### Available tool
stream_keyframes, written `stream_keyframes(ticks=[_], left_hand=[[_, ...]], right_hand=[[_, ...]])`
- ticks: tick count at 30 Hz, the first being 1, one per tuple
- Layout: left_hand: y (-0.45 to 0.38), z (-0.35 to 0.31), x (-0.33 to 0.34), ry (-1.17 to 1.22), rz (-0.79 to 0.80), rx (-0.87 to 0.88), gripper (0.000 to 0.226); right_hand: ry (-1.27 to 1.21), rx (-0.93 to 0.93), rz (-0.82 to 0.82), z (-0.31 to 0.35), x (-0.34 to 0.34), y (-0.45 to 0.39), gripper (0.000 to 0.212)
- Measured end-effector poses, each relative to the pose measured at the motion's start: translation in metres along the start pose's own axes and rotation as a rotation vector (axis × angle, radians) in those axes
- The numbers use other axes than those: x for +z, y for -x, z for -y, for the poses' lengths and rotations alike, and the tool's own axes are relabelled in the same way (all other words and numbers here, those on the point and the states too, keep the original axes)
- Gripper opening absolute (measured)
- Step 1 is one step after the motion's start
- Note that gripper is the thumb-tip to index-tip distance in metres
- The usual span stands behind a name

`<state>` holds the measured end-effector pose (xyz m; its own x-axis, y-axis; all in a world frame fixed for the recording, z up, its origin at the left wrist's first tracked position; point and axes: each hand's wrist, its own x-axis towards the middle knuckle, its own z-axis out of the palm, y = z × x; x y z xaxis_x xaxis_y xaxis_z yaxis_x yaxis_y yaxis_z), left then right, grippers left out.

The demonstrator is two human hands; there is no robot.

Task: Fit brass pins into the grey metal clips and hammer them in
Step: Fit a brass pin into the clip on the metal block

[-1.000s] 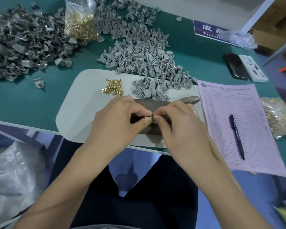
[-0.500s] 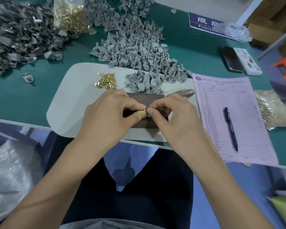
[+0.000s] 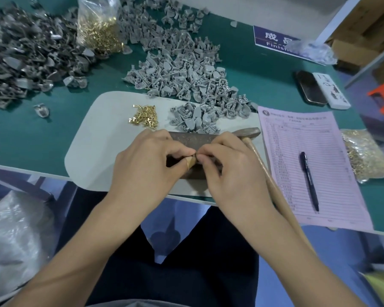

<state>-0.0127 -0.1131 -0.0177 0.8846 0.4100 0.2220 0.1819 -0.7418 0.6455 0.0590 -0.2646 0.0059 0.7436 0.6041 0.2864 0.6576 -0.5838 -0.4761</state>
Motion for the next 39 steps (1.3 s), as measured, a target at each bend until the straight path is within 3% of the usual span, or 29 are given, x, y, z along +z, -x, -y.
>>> stream_keyframes(ticks=[4, 17, 21, 22, 24, 26, 28, 32, 34, 38, 39], left_hand=[[-0.001, 0.000, -0.002, 0.022, 0.021, 0.002, 0.009], [-0.002, -0.002, -0.003, 0.032, 0.022, -0.007, 0.009], [-0.004, -0.001, -0.003, 0.034, 0.025, -0.010, 0.009], [-0.003, -0.001, -0.003, 0.042, 0.024, -0.012, 0.008], [-0.003, 0.000, -0.002, 0.055, 0.022, -0.014, 0.006], [-0.002, 0.000, -0.002, 0.064, 0.023, -0.016, 0.005], [-0.002, -0.001, -0.002, 0.072, 0.025, -0.018, 0.004], [-0.003, -0.002, -0.004, 0.097, 0.033, -0.019, 0.006], [-0.004, -0.002, -0.006, 0.095, 0.036, -0.018, 0.007], [-0.007, -0.002, -0.008, 0.087, 0.052, -0.021, 0.007], [-0.009, -0.002, -0.008, 0.079, 0.056, -0.021, 0.008]], right_hand=[[-0.069, 0.004, 0.066, -0.005, -0.004, -0.008, 0.011], [-0.078, 0.015, 0.002, -0.010, 0.002, -0.006, 0.011], [-0.268, 0.113, -0.028, -0.030, -0.010, -0.003, 0.005], [-0.258, 0.178, -0.073, -0.039, -0.016, -0.001, 0.006], [0.023, 0.311, -0.109, -0.063, -0.027, 0.006, 0.015], [0.318, 0.454, 0.039, -0.079, -0.030, 0.014, 0.033], [0.318, 0.493, 0.151, -0.087, -0.027, 0.018, 0.037], [0.282, 0.465, 0.118, -0.092, -0.036, 0.016, 0.021], [0.211, 0.433, 0.089, -0.093, -0.045, 0.016, 0.026], [-0.408, 0.465, 0.009, -0.069, -0.057, 0.023, 0.032], [-0.462, 0.420, 0.029, -0.061, -0.061, 0.026, 0.030]])
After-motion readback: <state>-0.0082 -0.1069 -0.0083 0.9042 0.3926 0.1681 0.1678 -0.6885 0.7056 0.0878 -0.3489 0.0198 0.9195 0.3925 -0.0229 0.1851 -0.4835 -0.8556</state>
